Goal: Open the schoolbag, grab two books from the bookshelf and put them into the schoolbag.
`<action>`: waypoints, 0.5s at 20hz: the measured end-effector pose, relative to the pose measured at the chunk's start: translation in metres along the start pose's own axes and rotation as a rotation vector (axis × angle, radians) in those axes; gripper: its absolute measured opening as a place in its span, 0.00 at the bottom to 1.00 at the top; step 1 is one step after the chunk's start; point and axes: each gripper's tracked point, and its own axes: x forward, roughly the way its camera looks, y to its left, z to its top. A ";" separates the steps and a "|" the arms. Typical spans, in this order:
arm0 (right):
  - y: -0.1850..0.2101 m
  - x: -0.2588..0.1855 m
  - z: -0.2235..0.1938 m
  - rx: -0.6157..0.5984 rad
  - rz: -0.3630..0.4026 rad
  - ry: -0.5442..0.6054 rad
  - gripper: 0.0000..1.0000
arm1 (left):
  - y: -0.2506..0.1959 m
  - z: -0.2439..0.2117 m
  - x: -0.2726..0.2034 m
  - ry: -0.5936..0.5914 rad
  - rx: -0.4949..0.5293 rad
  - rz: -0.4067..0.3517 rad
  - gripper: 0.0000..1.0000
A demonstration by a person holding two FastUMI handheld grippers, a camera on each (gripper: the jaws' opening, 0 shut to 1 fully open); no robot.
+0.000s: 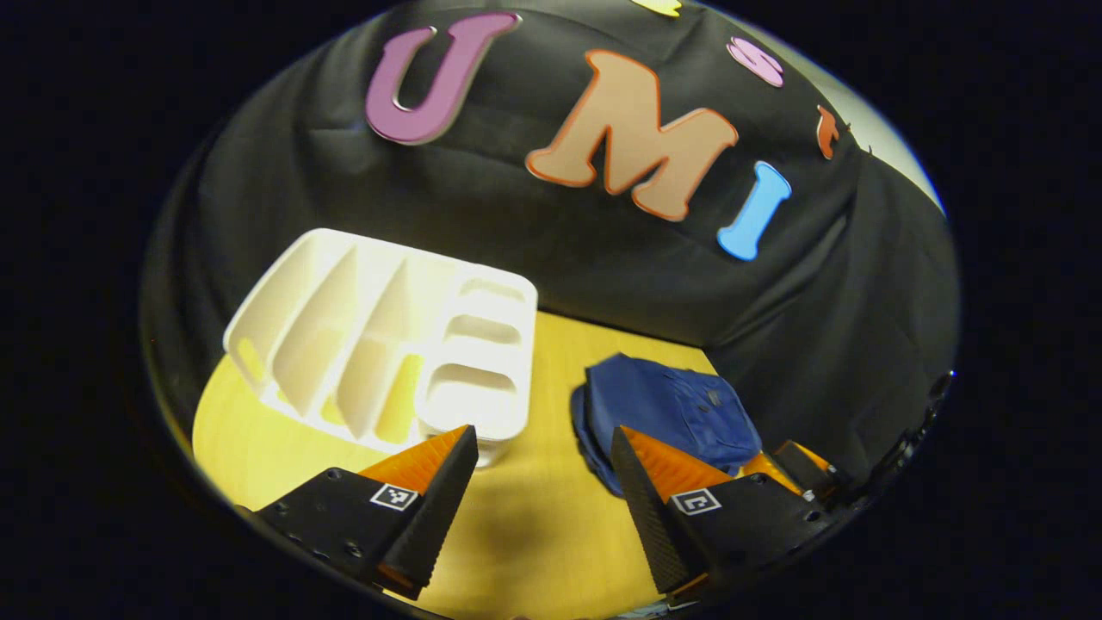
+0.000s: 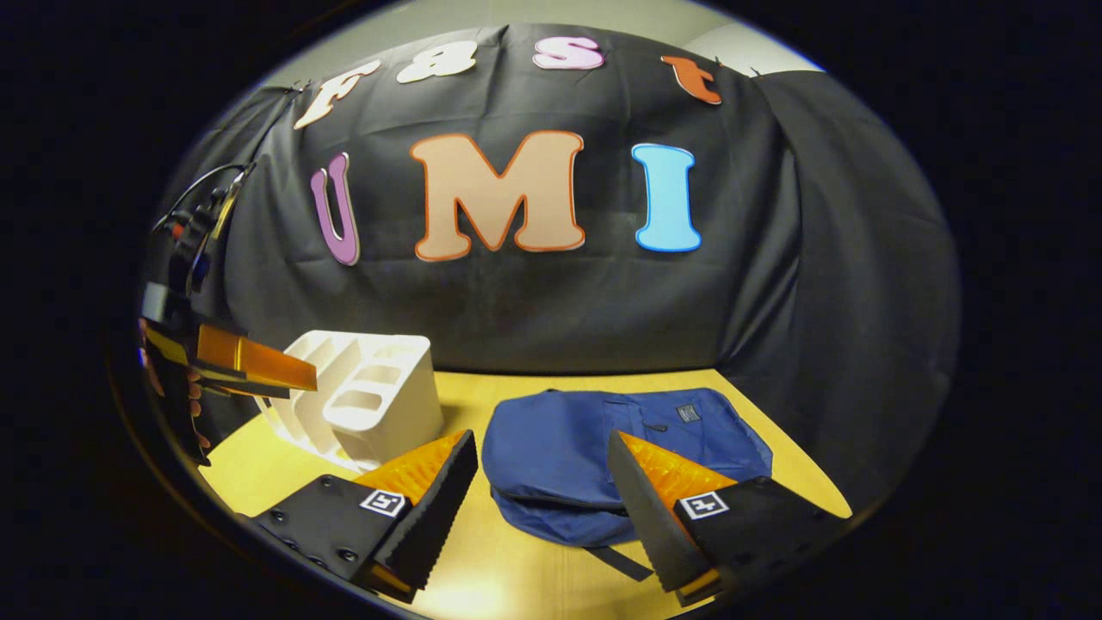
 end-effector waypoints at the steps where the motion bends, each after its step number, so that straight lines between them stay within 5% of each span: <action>1: 0.010 -0.006 0.006 -0.008 0.025 -0.014 0.93 | 0.013 0.003 -0.008 -0.023 0.009 0.029 0.90; 6: 0.049 -0.026 0.033 -0.048 0.076 -0.091 0.93 | 0.055 0.008 -0.036 -0.114 0.072 0.130 0.90; 10: 0.067 -0.036 0.045 -0.070 0.091 -0.124 0.93 | 0.054 -0.004 -0.047 -0.106 0.107 0.093 0.90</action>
